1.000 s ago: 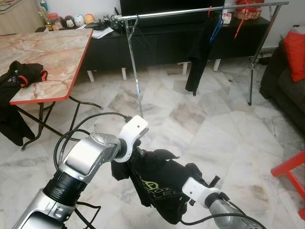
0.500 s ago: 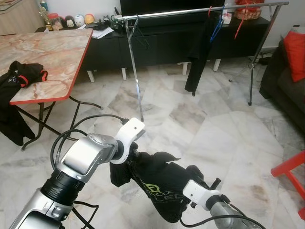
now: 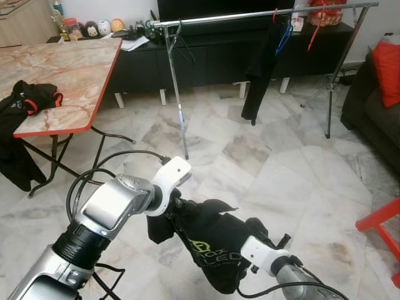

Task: Hang hanger

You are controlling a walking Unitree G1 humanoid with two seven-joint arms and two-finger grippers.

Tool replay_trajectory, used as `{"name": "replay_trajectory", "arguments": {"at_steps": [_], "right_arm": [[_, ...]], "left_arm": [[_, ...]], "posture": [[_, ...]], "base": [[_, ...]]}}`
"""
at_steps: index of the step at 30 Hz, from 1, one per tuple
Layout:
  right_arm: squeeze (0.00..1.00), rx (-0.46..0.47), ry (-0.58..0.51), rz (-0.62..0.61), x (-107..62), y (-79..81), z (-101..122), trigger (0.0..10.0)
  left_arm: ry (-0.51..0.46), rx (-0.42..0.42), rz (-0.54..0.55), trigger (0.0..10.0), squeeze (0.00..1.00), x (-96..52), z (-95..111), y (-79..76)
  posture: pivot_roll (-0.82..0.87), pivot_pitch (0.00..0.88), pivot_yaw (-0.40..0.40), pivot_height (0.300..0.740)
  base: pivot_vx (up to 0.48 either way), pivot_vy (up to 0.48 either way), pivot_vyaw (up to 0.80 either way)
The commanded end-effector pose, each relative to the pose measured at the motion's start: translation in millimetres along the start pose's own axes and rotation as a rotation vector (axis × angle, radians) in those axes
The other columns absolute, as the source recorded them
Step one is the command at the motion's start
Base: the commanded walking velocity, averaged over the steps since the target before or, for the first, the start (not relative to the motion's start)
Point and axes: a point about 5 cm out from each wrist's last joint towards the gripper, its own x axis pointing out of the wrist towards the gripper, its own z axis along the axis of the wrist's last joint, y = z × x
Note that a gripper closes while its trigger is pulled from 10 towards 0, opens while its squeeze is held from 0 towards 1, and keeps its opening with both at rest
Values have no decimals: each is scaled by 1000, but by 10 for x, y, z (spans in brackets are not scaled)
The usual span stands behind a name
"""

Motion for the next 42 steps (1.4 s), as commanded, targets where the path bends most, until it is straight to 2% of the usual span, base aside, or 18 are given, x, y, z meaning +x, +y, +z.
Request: {"name": "replay_trajectory", "arguments": {"at_steps": [1,8,13,18,32,33,34,35,36,42], "right_arm": [[0,6,-21,-24,39,-55,56,0],[0,1,-23,-43,45,-88,57,0],[0,1,-25,-58,46,-114,53,0],[0,0,-33,-61,53,-125,68,0],[0,1,-47,-65,62,-133,95,0],[0,1,-47,-65,62,-134,95,0],[0,0,-47,-65,63,-134,95,0],[0,-1,-47,-65,63,-136,95,0],[0,-1,-47,-66,64,-139,95,0],[0,-2,-50,-69,65,-146,98,0]], "left_arm": [[6,38,1,10000,0,-1,-10,-33],[22,54,-4,10000,0,51,-39,-79],[27,36,-14,10000,0,76,-52,-95],[24,-25,-41,10000,0,108,-66,-114],[25,-102,-114,10000,0,208,-103,-226],[23,-112,-120,9451,0,212,-104,-229],[21,-120,-125,2039,0,214,-106,-231],[20,-131,-130,431,0,216,-110,-231],[21,-132,-130,0,0,217,-114,-228],[26,-145,-143,0,0,211,-132,-232]], "posture": [[42,6,45,740],[36,7,46,740],[33,6,47,740],[33,6,47,740],[32,9,51,740],[32,9,51,740],[32,9,51,740],[33,8,50,740],[33,8,50,740],[32,9,51,740]], "base": [[0,0,0],[0,0,0],[0,0,0],[0,0,0],[0,0,0],[0,0,0],[0,0,0],[0,0,0],[0,0,0],[0,0,0]]}}
